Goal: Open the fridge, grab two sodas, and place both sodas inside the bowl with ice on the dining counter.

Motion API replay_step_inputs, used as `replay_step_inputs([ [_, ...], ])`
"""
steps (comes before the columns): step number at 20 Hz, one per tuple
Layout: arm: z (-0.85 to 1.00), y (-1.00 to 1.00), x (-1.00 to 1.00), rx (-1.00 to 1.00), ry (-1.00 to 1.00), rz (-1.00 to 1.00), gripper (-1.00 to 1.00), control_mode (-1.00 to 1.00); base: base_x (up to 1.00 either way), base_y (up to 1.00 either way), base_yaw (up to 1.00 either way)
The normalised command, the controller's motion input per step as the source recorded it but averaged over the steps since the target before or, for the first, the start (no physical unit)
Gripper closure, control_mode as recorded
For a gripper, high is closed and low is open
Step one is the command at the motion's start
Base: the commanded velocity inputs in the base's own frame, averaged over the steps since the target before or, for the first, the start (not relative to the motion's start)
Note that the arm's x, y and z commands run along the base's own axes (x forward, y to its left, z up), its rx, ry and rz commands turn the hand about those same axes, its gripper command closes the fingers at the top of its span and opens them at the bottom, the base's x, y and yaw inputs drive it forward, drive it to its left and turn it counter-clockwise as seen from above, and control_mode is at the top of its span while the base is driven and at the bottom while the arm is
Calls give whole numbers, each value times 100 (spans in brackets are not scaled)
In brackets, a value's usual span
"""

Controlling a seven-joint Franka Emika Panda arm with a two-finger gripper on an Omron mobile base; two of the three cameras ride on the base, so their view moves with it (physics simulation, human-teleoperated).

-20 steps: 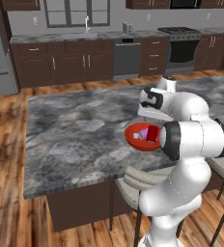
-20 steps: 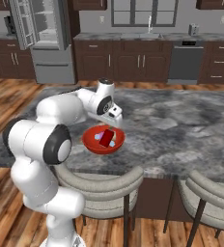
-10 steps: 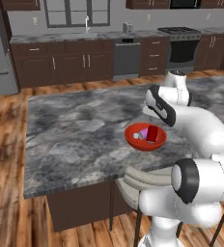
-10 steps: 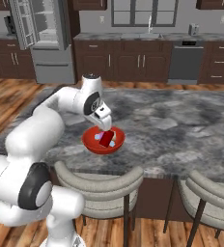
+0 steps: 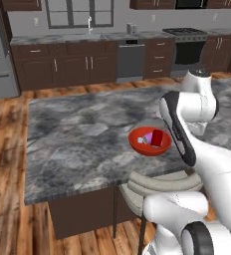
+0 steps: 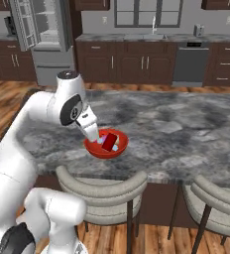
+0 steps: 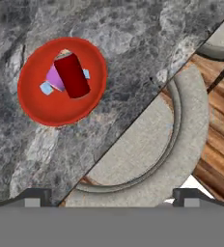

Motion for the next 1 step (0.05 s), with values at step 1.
replay_step_inputs([
  [1, 77, 11, -94, -9, -10, -6, -100, -100, 0, 0, 0],
])
